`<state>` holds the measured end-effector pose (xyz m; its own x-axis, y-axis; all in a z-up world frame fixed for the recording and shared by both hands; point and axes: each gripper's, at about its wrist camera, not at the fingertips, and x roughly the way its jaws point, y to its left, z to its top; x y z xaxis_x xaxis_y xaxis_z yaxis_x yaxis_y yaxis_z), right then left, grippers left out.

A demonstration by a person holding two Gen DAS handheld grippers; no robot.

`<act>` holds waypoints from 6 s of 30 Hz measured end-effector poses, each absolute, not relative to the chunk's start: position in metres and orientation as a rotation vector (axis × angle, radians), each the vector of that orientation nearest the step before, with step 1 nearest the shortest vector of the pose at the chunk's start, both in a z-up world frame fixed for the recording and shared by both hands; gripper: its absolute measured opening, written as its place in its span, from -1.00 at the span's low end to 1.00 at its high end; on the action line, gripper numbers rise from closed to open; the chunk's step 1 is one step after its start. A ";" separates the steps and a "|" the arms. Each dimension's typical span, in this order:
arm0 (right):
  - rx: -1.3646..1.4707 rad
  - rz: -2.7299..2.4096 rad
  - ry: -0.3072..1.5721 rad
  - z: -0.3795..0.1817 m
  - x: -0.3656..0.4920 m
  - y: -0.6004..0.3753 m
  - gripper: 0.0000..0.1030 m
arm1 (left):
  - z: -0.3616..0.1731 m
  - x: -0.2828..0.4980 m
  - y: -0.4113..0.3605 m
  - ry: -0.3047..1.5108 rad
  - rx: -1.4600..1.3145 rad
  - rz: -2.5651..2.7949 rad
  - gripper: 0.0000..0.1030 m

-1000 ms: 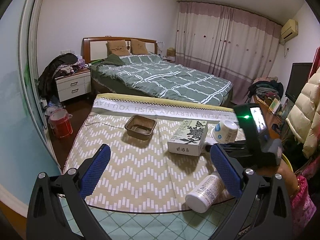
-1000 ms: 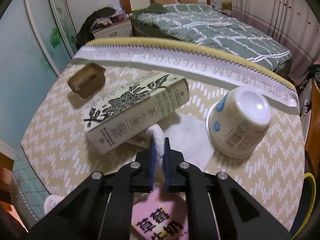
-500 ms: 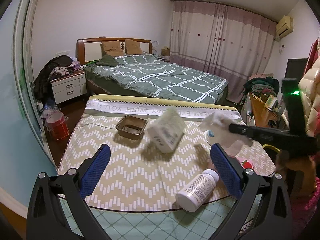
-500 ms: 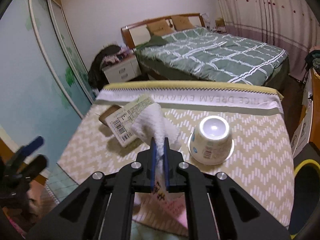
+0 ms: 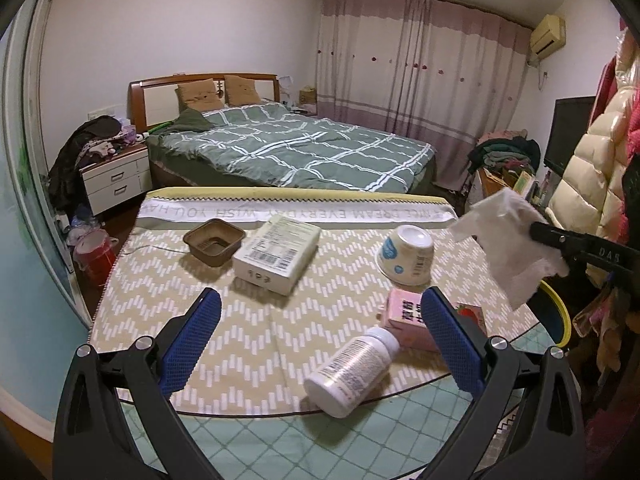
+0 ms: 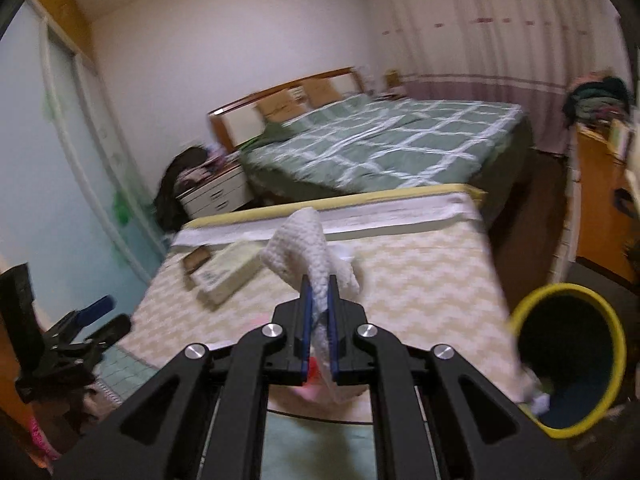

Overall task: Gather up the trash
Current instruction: 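Carry the towel with the right gripper over the yellow bin and release, then grasp the white pill bottle with the left gripper, then carry the pill bottle with the left gripper over the yellow bin and release, then grasp the pink strawberry milk carton with the right gripper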

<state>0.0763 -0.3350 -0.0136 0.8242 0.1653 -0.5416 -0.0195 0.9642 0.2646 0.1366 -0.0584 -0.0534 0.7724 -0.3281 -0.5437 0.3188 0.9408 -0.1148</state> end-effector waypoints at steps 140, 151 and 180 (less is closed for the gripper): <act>0.417 -0.380 0.638 -0.110 -0.020 -0.514 -0.07 | -0.044 0.164 -0.274 0.654 0.067 -0.672 0.86; 0.267 -0.017 0.726 -0.101 0.069 -0.366 0.03 | -0.051 0.170 -0.073 0.645 -0.101 -0.344 0.87; 0.071 0.236 0.846 -0.130 0.126 -0.264 0.38 | -0.057 0.152 -0.033 0.613 -0.138 -0.330 0.87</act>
